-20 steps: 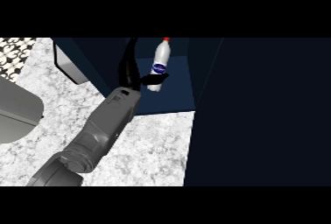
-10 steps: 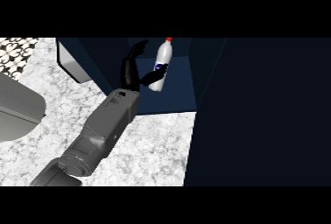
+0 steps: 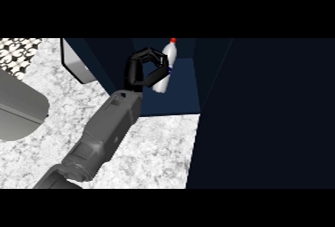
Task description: Pick up the bottled water, place it into the cabinet and close the cabinet
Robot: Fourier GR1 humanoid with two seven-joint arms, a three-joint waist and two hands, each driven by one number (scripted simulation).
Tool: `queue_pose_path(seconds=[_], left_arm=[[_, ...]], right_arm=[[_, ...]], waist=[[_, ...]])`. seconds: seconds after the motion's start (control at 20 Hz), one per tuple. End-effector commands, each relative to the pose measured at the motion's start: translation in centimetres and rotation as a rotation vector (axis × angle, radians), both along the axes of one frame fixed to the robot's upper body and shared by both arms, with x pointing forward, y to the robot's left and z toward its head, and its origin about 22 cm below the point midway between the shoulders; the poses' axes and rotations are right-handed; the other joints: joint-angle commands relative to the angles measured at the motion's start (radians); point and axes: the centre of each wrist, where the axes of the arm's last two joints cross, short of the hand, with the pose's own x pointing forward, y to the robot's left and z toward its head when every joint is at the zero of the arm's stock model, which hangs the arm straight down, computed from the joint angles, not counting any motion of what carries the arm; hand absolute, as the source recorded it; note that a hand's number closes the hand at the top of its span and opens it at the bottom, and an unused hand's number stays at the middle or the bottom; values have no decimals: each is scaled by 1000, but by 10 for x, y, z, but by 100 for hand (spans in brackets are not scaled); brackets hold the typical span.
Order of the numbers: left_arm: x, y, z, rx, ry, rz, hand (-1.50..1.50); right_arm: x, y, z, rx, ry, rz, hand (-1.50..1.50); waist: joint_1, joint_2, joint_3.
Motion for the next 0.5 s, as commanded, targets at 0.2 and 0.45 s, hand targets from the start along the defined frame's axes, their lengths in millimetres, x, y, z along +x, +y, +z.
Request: queue_pose_path(seconds=[0.2, 0.45], left_arm=[[-18, 6, -16, -184, 40, -190, 150], [-39, 4, -19, -259, 50, -287, 150]], right_arm=[[-19, -10, 21, -22, -48, -27, -150], [-11, -14, 12, -40, -51, -74, -150]], waist=[[45, -22, 2], [71, -24, 4]])
